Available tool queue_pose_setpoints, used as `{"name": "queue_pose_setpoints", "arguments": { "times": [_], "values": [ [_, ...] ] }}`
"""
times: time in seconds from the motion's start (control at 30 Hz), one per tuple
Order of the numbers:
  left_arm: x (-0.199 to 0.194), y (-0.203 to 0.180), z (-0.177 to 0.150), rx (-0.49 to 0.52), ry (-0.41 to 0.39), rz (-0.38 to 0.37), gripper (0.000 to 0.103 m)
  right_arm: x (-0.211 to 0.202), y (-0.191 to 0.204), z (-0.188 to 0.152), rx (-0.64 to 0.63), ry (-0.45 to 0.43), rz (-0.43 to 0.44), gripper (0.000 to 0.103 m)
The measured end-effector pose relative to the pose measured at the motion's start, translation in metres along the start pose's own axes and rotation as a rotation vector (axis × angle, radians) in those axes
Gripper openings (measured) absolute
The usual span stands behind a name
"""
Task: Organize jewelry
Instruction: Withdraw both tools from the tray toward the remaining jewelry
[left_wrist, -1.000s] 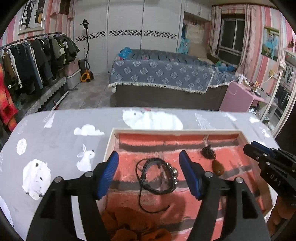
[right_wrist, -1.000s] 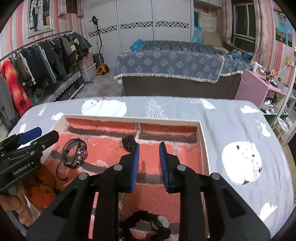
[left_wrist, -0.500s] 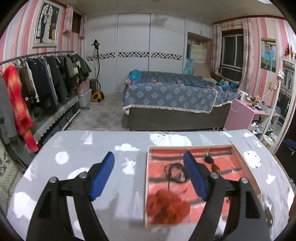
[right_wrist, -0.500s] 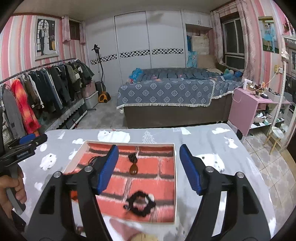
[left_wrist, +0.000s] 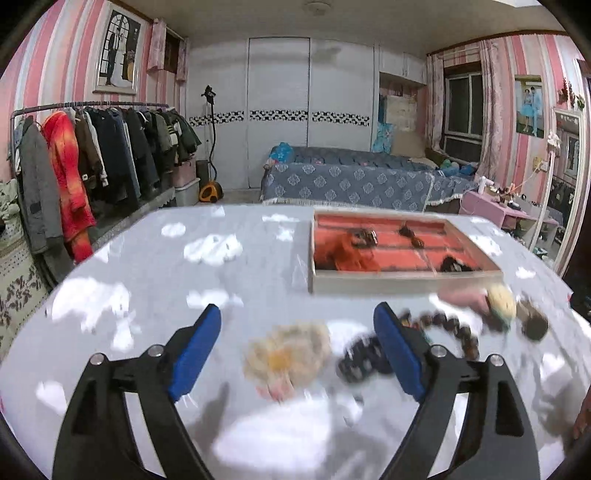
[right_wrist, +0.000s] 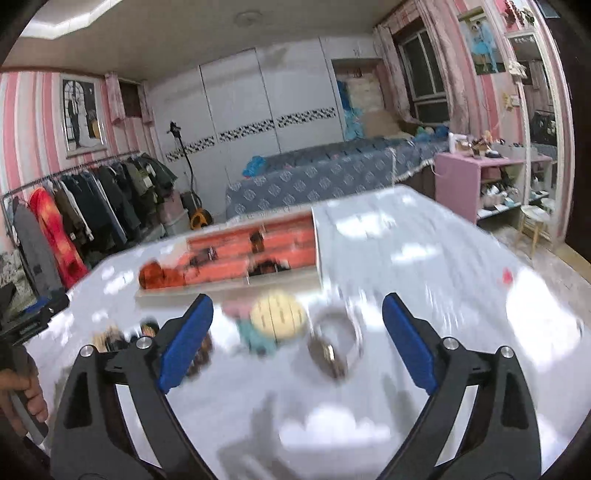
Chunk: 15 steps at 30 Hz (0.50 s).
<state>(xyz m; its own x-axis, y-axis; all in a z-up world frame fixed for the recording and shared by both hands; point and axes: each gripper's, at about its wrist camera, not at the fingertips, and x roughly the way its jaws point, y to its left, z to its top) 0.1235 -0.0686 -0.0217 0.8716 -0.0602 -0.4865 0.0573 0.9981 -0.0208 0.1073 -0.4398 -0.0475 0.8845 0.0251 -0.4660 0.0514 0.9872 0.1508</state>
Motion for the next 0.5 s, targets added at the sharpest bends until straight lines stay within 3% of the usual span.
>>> {"name": "queue_pose_setpoints", "arguments": {
  "times": [0.2, 0.5],
  "values": [
    [-0.003, -0.019, -0.027, 0.028, 0.058, -0.042, 0.083, -0.008, 0.0, -0.008, -0.076, 0.027, -0.089, 0.091],
    [0.004, -0.022, -0.033, 0.054, 0.102, -0.04, 0.083, 0.006, -0.01, -0.008, -0.048, 0.083, -0.075, 0.091]
  ]
}}
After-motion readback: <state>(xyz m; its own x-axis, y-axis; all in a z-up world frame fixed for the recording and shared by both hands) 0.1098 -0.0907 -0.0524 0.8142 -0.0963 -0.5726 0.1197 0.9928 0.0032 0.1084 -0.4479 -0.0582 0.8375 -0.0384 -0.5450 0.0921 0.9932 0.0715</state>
